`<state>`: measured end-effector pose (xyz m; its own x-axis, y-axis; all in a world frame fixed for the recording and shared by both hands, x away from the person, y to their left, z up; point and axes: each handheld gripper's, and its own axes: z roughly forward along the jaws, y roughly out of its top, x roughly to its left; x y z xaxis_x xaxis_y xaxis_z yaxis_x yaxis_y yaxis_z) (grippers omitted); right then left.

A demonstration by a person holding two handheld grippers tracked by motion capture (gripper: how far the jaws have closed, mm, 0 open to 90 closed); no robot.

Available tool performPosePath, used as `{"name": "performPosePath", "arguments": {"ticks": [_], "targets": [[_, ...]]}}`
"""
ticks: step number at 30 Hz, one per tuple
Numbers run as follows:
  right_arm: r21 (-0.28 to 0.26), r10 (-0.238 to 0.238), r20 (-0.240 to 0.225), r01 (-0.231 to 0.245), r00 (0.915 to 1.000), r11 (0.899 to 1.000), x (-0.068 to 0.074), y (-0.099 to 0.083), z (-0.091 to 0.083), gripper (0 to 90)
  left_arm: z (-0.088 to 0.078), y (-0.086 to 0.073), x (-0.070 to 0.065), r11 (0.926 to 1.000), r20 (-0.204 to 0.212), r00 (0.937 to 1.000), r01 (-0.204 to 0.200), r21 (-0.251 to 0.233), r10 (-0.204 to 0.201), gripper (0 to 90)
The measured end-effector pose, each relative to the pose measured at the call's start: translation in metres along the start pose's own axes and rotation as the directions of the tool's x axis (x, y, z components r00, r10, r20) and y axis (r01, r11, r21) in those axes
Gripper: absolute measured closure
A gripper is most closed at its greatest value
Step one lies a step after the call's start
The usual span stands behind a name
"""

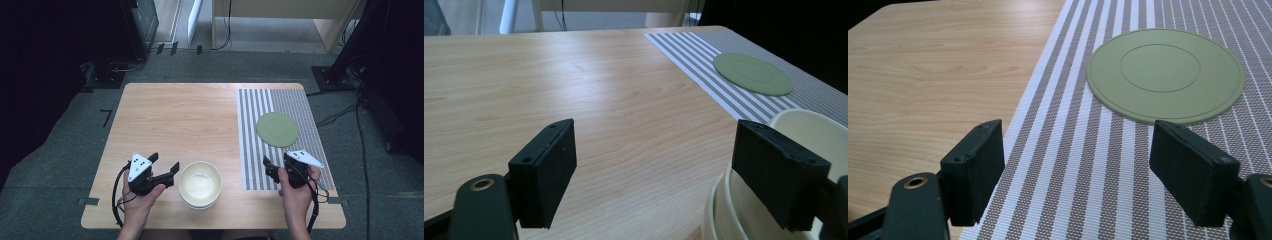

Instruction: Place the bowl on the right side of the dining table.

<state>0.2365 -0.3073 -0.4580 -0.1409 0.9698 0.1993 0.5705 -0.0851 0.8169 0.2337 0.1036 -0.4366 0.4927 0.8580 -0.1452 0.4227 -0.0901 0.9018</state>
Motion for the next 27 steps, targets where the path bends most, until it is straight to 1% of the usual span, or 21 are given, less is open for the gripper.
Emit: {"name": "performPosePath", "arguments": {"ticks": [5,7,10,11,20,24,27], "targets": [[0.002,-0.006,-0.011,0.006,0.9999,1.0,0.007,0.0,0.001,22.4,0.002,-0.001,-0.005,0.9999,0.013,0.9999,-0.01,0.003,0.01,17.5],[0.002,-0.009,-0.017,0.009,0.9998,1.0,0.01,0.0,0.001,22.4,0.002,-0.001,-0.006,1.0,0.007,0.9999,-0.009,-0.001,0.009,17.6],[0.004,0.01,-0.05,-0.01,0.9987,1.0,0.013,0.001,0.001,22.5,0.001,0.0,-0.006,1.0,0.016,0.9999,-0.006,-0.004,0.006,17.5],[0.004,0.011,-0.053,-0.011,0.9985,1.0,0.015,0.002,0.001,22.5,0.001,0.0,-0.006,1.0,0.017,0.9998,-0.008,-0.005,0.008,17.5],[-0.005,0.0,-0.079,0.0,0.9969,1.0,0.027,0.005,-0.002,22.5,0.0,0.002,-0.01,0.9999,0.032,0.9995,-0.004,-0.017,0.005,17.6],[0.001,-0.004,-0.093,0.004,0.9957,1.0,0.032,0.004,0.0,22.6,0.0,0.002,-0.012,0.9998,0.04,0.9992,-0.004,-0.017,0.005,17.6],[0.009,-0.007,-0.104,0.008,0.9945,1.0,0.037,0.004,0.001,22.6,0.002,0.001,-0.015,0.9999,0.044,0.999,-0.009,-0.007,0.01,17.6]]}}
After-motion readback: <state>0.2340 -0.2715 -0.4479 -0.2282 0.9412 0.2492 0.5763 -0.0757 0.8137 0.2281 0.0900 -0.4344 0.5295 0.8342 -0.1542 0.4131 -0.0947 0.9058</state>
